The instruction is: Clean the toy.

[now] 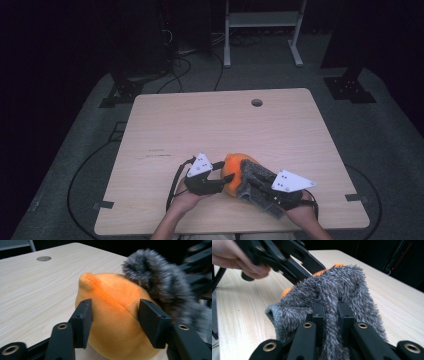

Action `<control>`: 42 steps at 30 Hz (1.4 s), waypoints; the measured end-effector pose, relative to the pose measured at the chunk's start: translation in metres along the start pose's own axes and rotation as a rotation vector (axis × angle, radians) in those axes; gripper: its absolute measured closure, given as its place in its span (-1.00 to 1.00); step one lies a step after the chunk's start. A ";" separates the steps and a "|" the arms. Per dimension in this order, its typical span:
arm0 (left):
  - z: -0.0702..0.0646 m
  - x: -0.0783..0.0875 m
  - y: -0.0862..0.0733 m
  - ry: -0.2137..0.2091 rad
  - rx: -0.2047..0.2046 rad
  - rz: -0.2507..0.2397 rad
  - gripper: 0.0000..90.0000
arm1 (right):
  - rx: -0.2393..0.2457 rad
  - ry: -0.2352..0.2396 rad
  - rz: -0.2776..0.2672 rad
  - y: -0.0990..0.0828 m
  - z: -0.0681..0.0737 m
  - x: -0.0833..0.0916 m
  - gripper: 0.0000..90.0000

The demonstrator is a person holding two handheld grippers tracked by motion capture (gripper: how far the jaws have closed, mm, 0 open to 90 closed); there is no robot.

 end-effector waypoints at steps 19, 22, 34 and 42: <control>0.003 -0.004 0.000 0.006 0.088 0.023 -0.32 | -0.067 0.044 0.062 -0.010 -0.027 0.005 0.75; -0.009 -0.006 0.002 0.001 -0.032 0.027 -0.13 | -0.049 0.065 0.016 0.001 -0.026 0.011 0.75; -0.025 -0.013 0.008 0.029 -0.045 0.050 -0.33 | -0.052 0.155 0.020 0.005 -0.027 0.007 0.75; -0.029 -0.010 0.003 0.036 -0.178 0.072 -0.12 | -0.041 0.123 0.007 0.008 -0.029 0.003 0.76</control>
Point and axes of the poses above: each handheld gripper's, and its own axes: x roughly backward along the jaws, y roughly out of its top, z roughly to its left, the point moved 1 cm from there along -x, roughly forward along the jaws, and after that the axes turned 12 degrees about z, right-handed, at the moved point
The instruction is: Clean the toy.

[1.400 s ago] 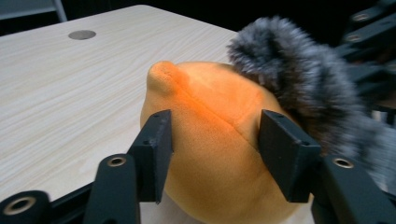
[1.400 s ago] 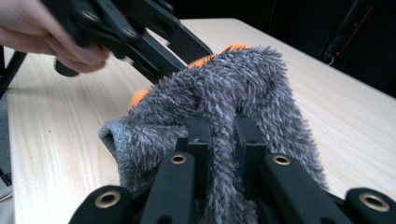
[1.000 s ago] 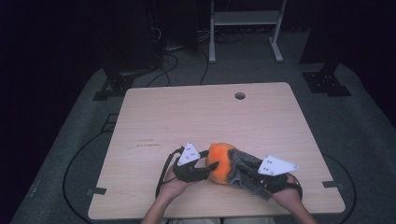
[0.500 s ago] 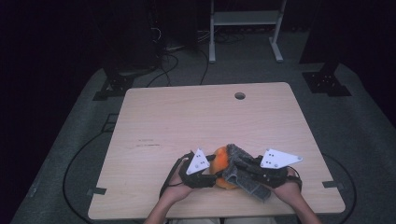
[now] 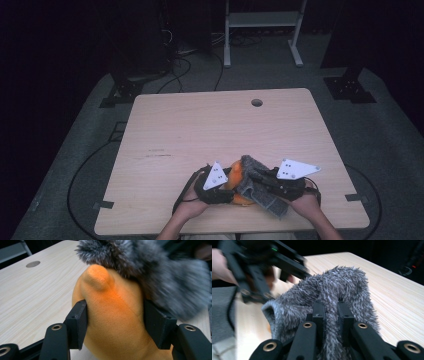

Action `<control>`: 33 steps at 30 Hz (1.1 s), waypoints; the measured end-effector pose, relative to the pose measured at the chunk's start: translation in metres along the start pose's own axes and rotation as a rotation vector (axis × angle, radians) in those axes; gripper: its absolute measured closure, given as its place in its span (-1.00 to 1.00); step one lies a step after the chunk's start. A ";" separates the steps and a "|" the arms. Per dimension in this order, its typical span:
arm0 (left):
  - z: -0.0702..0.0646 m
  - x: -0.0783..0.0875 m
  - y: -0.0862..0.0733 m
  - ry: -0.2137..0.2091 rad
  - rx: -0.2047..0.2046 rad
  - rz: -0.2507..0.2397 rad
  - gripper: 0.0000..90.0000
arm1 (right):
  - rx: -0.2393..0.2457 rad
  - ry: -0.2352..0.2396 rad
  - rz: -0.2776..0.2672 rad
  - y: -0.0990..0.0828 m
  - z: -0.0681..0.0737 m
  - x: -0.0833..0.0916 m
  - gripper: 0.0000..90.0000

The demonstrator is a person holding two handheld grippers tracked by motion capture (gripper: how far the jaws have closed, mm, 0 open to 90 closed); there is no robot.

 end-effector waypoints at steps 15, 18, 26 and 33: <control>-0.017 0.000 0.002 0.009 -0.187 0.022 -0.10 | -0.044 0.019 0.008 0.004 -0.012 0.007 0.76; -0.019 -0.001 0.004 0.000 -0.206 0.018 -0.10 | -0.151 0.024 0.024 -0.004 -0.024 0.012 0.77; -0.019 0.001 0.003 -0.025 -0.234 0.013 -0.11 | -0.090 0.053 -0.002 0.007 -0.017 0.006 0.77; 0.003 0.005 -0.003 -0.076 -0.118 0.001 -0.26 | -0.190 0.061 0.057 -0.017 -0.036 0.003 0.77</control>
Point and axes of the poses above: each handheld gripper's, and its own axes: x roughly backward along the jaws, y roughly out of its top, z roughly to its left, the point moved 1 cm from there along -x, roughly forward along the jaws, and after that the axes turned 12 degrees about z, right-handed, at the moved point
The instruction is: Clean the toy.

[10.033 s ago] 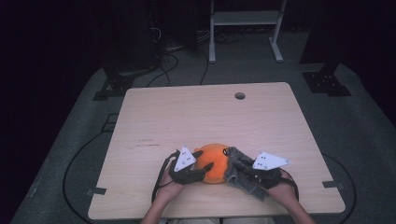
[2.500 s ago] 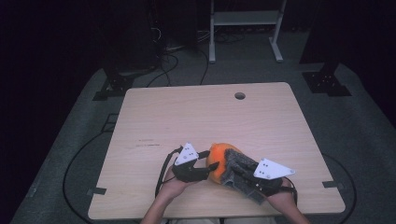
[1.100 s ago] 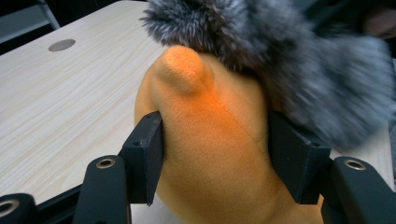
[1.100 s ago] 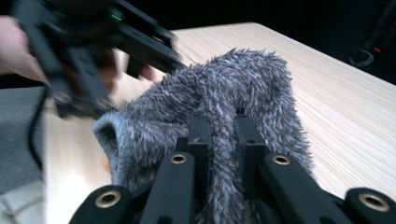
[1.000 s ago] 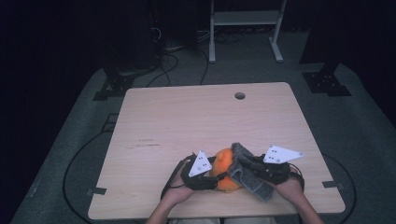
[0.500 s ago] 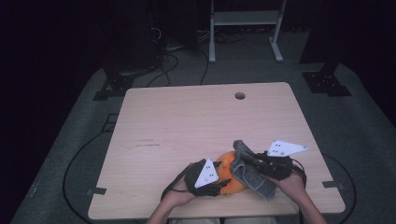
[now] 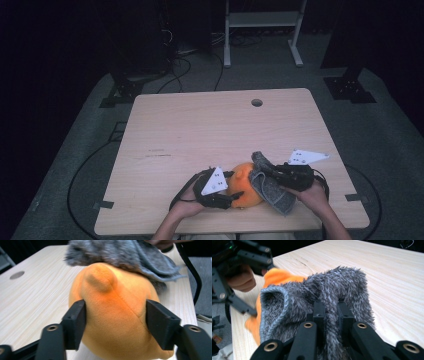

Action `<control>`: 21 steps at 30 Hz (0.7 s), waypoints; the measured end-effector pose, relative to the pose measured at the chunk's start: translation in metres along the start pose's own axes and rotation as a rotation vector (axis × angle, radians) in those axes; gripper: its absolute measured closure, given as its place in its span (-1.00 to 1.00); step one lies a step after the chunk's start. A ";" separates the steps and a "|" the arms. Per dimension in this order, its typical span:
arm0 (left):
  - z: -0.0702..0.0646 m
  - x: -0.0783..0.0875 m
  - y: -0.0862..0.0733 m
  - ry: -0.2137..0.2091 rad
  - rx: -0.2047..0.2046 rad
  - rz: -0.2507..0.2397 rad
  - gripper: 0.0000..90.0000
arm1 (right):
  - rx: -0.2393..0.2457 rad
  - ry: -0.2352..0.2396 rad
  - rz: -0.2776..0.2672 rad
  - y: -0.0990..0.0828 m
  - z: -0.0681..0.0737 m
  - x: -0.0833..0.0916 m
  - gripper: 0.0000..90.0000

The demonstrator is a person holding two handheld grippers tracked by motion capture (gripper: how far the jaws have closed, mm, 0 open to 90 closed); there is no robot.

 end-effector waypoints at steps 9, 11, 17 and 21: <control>0.004 -0.004 0.003 -0.046 0.195 -0.065 -0.25 | 0.003 -0.016 0.015 0.003 0.006 -0.002 0.77; 0.001 -0.005 0.004 -0.029 0.148 -0.056 -0.10 | 0.018 -0.036 0.013 0.007 0.011 0.001 0.78; -0.019 -0.005 0.011 0.005 -0.090 -0.037 -0.02 | 0.108 0.050 -0.100 0.031 0.034 0.011 0.77; -0.016 -0.003 0.009 0.006 -0.090 -0.025 -0.02 | 0.118 0.029 -0.056 0.024 0.030 0.003 0.77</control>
Point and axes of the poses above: each handheld gripper's, and its own axes: x roughly backward along the jaws, y roughly out of its top, z roughly to its left, the point moved 1 cm from there along -x, roughly forward along the jaws, and after that the axes turned 12 degrees about z, right-handed, at the moved point
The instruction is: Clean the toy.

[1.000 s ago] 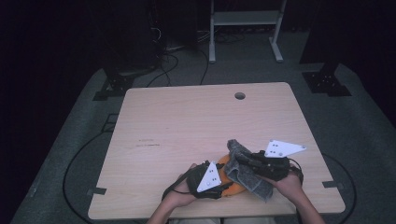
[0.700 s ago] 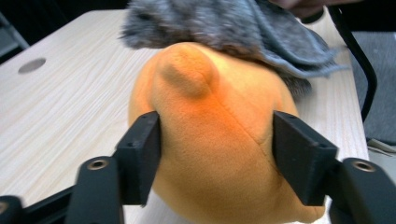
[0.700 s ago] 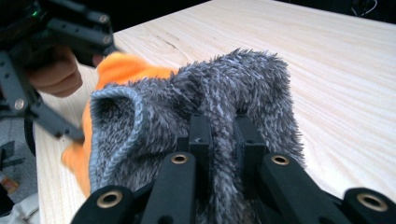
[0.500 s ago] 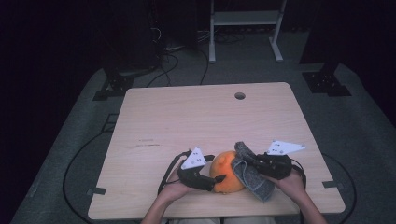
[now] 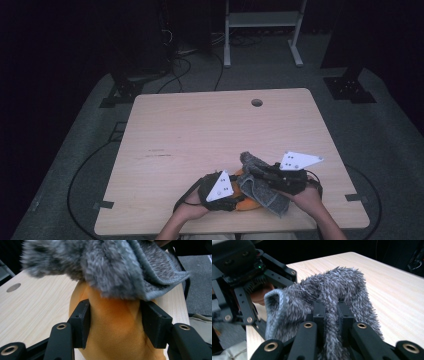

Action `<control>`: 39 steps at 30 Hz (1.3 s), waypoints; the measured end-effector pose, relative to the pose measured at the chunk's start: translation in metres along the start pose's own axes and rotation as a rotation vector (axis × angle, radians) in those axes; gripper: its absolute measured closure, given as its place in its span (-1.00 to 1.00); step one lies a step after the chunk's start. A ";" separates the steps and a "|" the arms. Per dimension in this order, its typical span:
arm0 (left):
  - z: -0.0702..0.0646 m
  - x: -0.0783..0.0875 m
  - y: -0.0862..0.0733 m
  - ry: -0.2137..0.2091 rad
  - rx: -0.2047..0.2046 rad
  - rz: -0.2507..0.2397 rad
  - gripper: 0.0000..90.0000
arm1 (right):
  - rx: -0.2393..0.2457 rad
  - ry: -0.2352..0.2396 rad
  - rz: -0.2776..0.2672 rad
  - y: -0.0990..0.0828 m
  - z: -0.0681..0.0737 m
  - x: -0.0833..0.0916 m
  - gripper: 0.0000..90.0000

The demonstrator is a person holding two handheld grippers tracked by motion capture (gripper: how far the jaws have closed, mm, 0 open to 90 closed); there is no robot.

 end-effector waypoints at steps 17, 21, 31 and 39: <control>0.034 0.003 -0.013 -0.132 0.378 -0.052 -0.73 | -0.093 0.001 0.089 -0.024 -0.013 0.001 0.77; 0.022 -0.003 -0.010 -0.049 0.283 -0.041 -0.21 | -0.081 0.016 0.089 -0.025 -0.009 0.003 0.77; 0.021 0.002 -0.006 -0.004 0.186 -0.079 -0.36 | -0.158 0.008 -0.016 -0.030 -0.020 0.000 0.77; 0.025 0.002 -0.013 -0.009 0.240 -0.049 -0.20 | -0.100 0.011 0.004 -0.027 -0.007 -0.005 0.77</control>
Point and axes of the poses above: each handheld gripper's, and its own axes: x roughly backward along the jaws, y roughly out of its top, z roughly to its left, the point moved 1 cm from there along -x, roughly forward along the jaws, and after that the axes turned 12 degrees about z, right-handed, at the moved point
